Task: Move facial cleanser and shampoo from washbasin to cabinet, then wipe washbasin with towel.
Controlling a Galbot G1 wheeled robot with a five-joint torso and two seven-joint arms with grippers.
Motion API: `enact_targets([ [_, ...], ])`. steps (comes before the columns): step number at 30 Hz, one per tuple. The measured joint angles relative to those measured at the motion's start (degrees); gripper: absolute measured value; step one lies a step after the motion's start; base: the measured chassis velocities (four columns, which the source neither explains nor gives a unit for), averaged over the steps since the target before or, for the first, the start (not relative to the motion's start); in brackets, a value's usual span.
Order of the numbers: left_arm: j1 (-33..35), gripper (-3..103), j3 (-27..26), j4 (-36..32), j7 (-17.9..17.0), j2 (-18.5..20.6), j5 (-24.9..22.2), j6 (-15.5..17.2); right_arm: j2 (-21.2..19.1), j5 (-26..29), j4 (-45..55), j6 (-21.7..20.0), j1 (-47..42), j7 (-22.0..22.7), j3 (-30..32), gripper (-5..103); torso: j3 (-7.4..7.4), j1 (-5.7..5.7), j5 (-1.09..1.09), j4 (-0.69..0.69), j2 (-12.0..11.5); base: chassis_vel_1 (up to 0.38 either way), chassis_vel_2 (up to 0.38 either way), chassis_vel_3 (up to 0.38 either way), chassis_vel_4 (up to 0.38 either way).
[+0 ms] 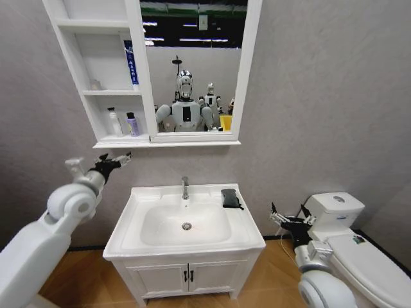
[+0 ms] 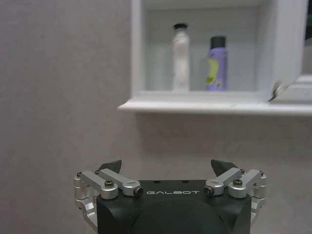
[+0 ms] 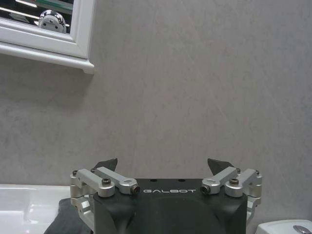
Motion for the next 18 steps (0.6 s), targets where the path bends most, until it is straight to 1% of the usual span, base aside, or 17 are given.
enact_targets([
  [1, 5.4, 100, -3.4, 0.0, 2.7, -2.4, 3.7, -1.1, -0.3, 0.3, 0.4, -0.3, -0.8, 0.0, 0.2, 100, 0.0, 0.0, -0.03, 0.03, 0.0, 0.0, 0.0, 0.0, 0.0],
  [2, 11.2, 100, -6.9, 0.0, 6.5, -5.7, 8.0, -2.8, -0.6, 0.5, 0.9, -0.6, -2.0, 0.1, 0.7, 100, 0.0, 0.0, -0.06, 0.05, 0.0, 0.0, 0.0, 0.0, 0.0],
  [3, 11.2, 100, -6.9, 0.0, 6.5, -5.7, 8.0, -2.8, -0.6, 0.5, 0.9, -0.6, -2.0, 0.1, 0.7, 100, 0.0, 0.0, -0.06, 0.05, 0.0, 0.0, 0.0, 0.0, 0.0],
  [4, 16.9, 100, -10.6, -0.1, 11.5, -10.0, 12.7, -4.8, -0.6, 0.5, 1.4, -0.7, -3.4, 0.2, 1.1, 100, 0.0, -0.01, -0.04, 0.05, 0.0, 0.0, 0.0, 0.0, 0.0],
  [5, 20.4, 100, -13.2, -0.6, 15.4, -13.4, 15.8, -6.4, -0.3, 0.4, 1.9, -0.7, -4.6, 0.2, 1.5, 100, 0.0, -0.01, -0.03, 0.04, 0.0, 0.0, 0.0, 0.0, 0.0],
  [6, 20.4, 100, -13.2, -0.6, 15.4, -13.4, 15.8, -6.4, -0.3, 0.4, 1.9, -0.7, -4.6, 0.2, 1.5, 100, 0.0, -0.01, -0.03, 0.04, 0.0, 0.0, 0.0, 0.0, 0.0],
  [7, 22.7, 100, -15.0, -1.4, 18.2, -15.7, 17.6, -7.2, 0.0, 0.2, 2.2, -0.6, -5.4, 0.2, 1.5, 100, 0.0, -0.01, -0.02, 0.0, 0.0, 0.0, 0.0, 0.0, 0.0],
  [8, 26.2, 100, -17.6, -3.2, 21.7, -19.3, 19.5, -7.9, 0.5, -0.5, 2.6, -0.4, -6.1, 0.2, 1.6, 100, -0.01, -0.01, 0.0, -0.01, 0.0, 0.0, 0.0, 0.0, 0.0],
  [9, 28.2, 100, -18.8, -4.7, 23.0, -21.6, 20.1, -8.3, 0.9, -1.0, 3.0, -0.4, -6.4, 0.2, 1.4, 100, 0.0, -0.01, 0.01, -0.01, 0.0, 0.0, 0.0, 0.0, 0.0],
  [10, 28.2, 100, -18.8, -4.7, 23.0, -21.6, 20.1, -8.3, 0.9, -1.0, 3.0, -0.4, -6.4, 0.2, 1.4, 100, 0.0, -0.01, 0.01, -0.01, 0.0, 0.0, 0.0, 0.0, 0.0],
  [11, 30.7, 100, -19.7, -7.1, 24.0, -25.0, 20.5, -8.5, 1.4, -1.2, 3.8, -1.0, -6.4, 0.4, 1.0, 100, 0.0, -0.01, 0.0, 0.01, 0.0, 0.0, 0.0, 0.0, 0.0],
  [12, 32.3, 100, -19.9, -9.3, 24.5, -27.4, 20.7, -8.3, 1.9, -1.0, 4.7, -2.2, -6.3, 0.8, 0.5, 100, 0.0, -0.01, -0.01, 0.04, 0.0, 0.0, 0.0, 0.0, 0.0],
  [13, 32.3, 100, -19.9, -9.3, 24.5, -27.4, 20.7, -8.3, 1.9, -1.0, 4.7, -2.2, -6.3, 0.8, 0.5, 100, 0.0, -0.01, -0.01, 0.04, 0.0, 0.0, 0.0, 0.0, 0.0],
  [15, 34.0, 100, -19.2, -13.0, 24.6, -31.8, 21.7, -7.4, 3.3, -0.7, 6.3, -3.7, -6.7, 1.4, -0.1, 100, 0.0, -0.01, 0.01, 0.0, 0.0, 0.0, 0.0, 0.0, 0.0],
  [16, 34.0, 100, -19.2, -13.0, 24.6, -31.8, 21.7, -7.4, 3.3, -0.7, 6.3, -3.7, -6.7, 1.4, -0.1, 100, 0.0, -0.01, 0.01, 0.0, 0.0, 0.0, 0.0, 0.0, 0.0],
  [18, 34.3, 100, -18.8, -15.4, 24.7, -35.8, 23.2, -7.2, 5.2, -2.0, 6.8, -3.7, -7.3, 1.6, -0.8, 100, 0.01, 0.0, 0.0, -0.01, 0.0, 0.0, 0.0, 0.0, 0.0],
])
